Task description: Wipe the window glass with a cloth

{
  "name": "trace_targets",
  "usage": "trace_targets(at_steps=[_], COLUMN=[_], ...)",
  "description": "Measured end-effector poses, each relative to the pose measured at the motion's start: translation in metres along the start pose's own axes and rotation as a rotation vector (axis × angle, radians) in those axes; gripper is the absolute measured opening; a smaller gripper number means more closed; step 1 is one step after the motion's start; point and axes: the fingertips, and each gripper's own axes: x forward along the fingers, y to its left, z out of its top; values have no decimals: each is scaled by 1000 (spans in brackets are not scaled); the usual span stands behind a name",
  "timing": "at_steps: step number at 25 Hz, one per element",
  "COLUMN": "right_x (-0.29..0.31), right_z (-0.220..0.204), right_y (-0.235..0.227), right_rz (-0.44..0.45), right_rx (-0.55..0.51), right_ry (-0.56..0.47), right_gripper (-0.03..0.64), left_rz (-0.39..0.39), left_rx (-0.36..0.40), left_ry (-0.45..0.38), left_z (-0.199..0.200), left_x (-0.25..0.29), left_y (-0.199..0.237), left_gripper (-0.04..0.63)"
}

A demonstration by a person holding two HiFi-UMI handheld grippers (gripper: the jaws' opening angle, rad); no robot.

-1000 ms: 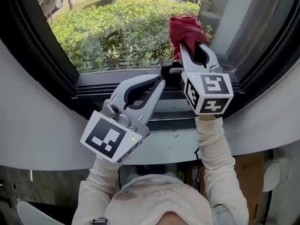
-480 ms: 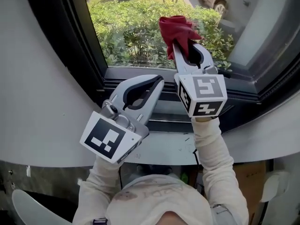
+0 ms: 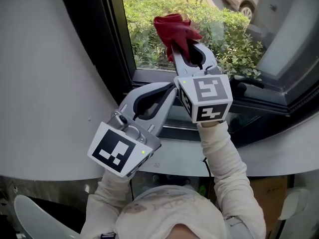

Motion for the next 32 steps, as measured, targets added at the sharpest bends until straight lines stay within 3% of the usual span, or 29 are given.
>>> trace_targets(at_steps=[14,28,30,32], right_x=[10,-48,-57,-64], right_z=[-14,-22,-21,-18], right_y=[25,-65,-80,-94], right_rz=[90,3,14,79], right_rx=[82,39,111,309], right_ry=[19,30,19,-2], right_gripper=[69,69,67,67], left_rz=[38,-18,-36,-55], left_rx=[-7,2,12,26], left_ry=[33,25,17,9], left_z=[-3,0,3,6], left_x=[-11,42,52,65], left_y=[13,-39,-49,-61], left_gripper=[0,0,0,0])
